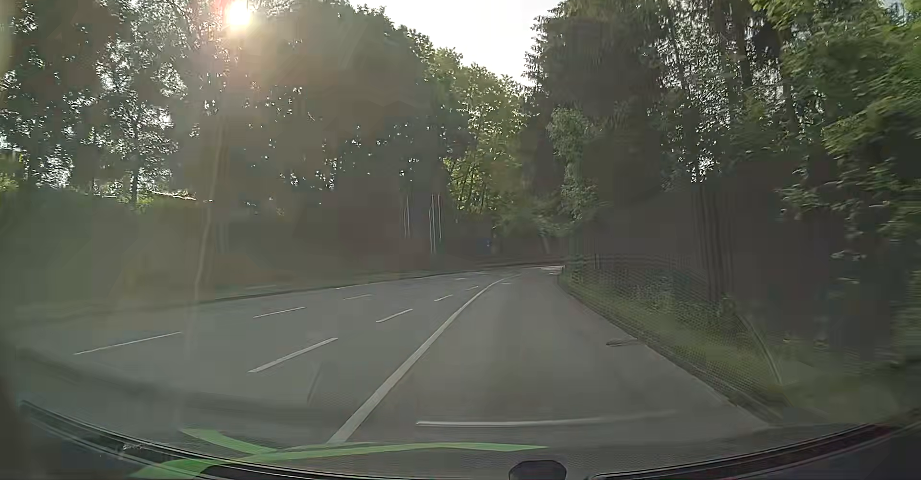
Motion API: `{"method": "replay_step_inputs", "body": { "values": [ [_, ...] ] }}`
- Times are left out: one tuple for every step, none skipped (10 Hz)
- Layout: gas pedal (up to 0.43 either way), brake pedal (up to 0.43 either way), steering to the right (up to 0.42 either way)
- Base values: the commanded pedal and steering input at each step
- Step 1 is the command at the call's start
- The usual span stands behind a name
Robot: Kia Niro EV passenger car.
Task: Follow the waypoints while adhering to traffic rules and regulations
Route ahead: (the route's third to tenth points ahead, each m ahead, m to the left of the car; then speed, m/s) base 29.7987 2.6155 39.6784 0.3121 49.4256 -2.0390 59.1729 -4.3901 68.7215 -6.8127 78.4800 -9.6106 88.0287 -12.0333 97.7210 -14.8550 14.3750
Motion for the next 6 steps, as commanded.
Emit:
{"method": "replay_step_inputs", "body": {
  "values": [
    [0.220,0.000,0.012],
    [0.220,0.000,0.010],
    [0.220,0.000,0.010],
    [0.220,0.000,0.010],
    [0.220,0.000,0.010],
    [0.220,0.000,0.010]
  ]
}}
